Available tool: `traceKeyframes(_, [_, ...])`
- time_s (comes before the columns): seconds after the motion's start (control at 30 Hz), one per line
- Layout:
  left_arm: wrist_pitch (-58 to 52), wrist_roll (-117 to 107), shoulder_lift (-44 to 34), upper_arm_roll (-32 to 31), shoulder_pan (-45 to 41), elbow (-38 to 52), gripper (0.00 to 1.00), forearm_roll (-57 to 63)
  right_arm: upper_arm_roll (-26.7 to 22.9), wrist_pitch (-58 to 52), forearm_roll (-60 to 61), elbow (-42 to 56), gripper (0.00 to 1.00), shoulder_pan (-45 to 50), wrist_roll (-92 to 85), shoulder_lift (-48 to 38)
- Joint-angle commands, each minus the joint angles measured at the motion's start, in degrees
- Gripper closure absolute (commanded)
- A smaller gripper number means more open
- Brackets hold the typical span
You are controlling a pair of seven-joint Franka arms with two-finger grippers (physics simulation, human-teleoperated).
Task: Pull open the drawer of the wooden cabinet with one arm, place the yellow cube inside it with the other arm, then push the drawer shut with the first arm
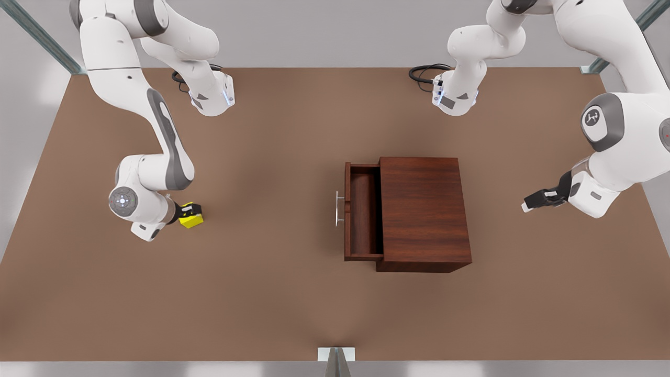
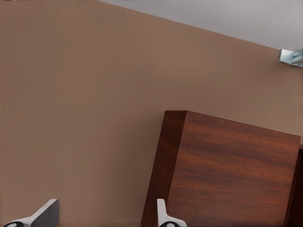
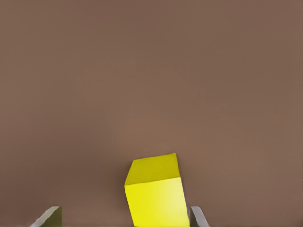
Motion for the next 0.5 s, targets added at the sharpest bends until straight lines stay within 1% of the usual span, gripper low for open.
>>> traceKeyframes(0.0, [-0.21,12.89,-0.06,0.02,0.0,0.02,0.0,-0.04,0.0,5.05,-1.5,-0.77,0.0,-0.36,-16.76,0.11])
traceKeyframes(0.17, [-0.3,12.98,-0.06,0.02,0.0,-0.07,0.0,0.05,-0.08,7.51,-1.86,-2.09,0.0,-0.88,-16.84,1.34])
traceKeyframes(0.2, [-0.3,12.98,-0.06,0.02,0.0,-0.07,0.0,0.05,-0.08,9.97,-1.86,-4.11,0.0,-0.88,-16.84,1.25])
traceKeyframes(0.47, [-0.56,12.98,-0.24,0.11,0.0,-0.25,0.0,0.13,-1.23,12.26,-1.77,-6.57,0.0,-0.97,-16.84,1.25])
